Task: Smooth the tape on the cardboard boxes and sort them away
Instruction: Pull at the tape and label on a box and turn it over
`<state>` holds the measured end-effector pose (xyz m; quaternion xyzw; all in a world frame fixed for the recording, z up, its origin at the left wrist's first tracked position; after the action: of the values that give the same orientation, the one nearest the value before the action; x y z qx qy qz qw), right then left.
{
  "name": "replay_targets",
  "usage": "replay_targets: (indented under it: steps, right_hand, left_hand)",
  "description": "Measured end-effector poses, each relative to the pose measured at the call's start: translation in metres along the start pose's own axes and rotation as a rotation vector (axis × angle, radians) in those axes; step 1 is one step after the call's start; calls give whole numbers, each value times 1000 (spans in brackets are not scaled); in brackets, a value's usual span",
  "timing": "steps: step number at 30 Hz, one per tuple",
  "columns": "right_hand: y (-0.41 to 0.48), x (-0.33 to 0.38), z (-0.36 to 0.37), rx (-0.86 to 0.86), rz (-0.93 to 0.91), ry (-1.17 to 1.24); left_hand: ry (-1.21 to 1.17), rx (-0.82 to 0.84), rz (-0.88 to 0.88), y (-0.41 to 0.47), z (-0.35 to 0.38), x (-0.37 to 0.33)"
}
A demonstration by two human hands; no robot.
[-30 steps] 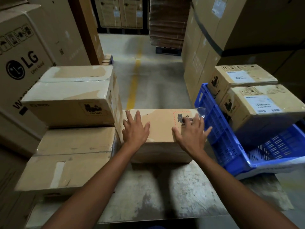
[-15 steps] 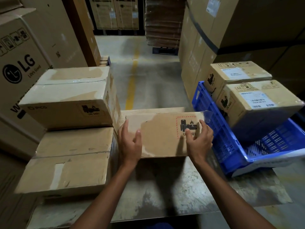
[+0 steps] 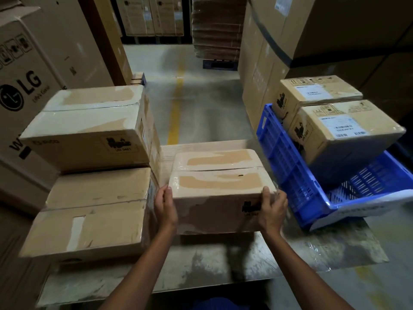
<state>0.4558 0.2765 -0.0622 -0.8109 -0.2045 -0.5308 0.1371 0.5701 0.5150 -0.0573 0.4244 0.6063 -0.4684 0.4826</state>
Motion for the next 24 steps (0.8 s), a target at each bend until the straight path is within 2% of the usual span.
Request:
replay_targets:
  steps: [7,10,12,14,15,17,20,24]
  right_hand:
    - [-4,-24,5,134,106,-136]
    - [-7,-21,4,164,100,-208]
    - [-11,-16,5,142,-34,-354]
    - [-20,-7,12,96,-374,-546]
    - [-26,-1,18,122,-544,-584]
    - [-40,6,33,301,-757,-583]
    - [-60,1,51,509,-860,-756]
    - [-59,7,57,480,-885,-828]
  left_hand:
    - [-14,34,-142,4,-8,37]
    - [154,60,-65,1,-12,37]
    - [381,46,159,-5,-13,32]
    - [492,119,479,-11,-10,27]
    - [532,190,594,-15,-8,28]
    - [654,317,729,-22,-1,34]
    - [876,388,812,-30,2,43]
    - [983,394,859,-20,5,33]
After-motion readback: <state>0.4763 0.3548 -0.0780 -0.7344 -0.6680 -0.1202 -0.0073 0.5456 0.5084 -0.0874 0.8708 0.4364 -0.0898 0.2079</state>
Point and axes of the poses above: each hand's wrist, its own y-axis towards the middle knuckle, its own z-axis out of the palm, x = y × z, the point moved 1 cm from there along y, towards the middle knuckle
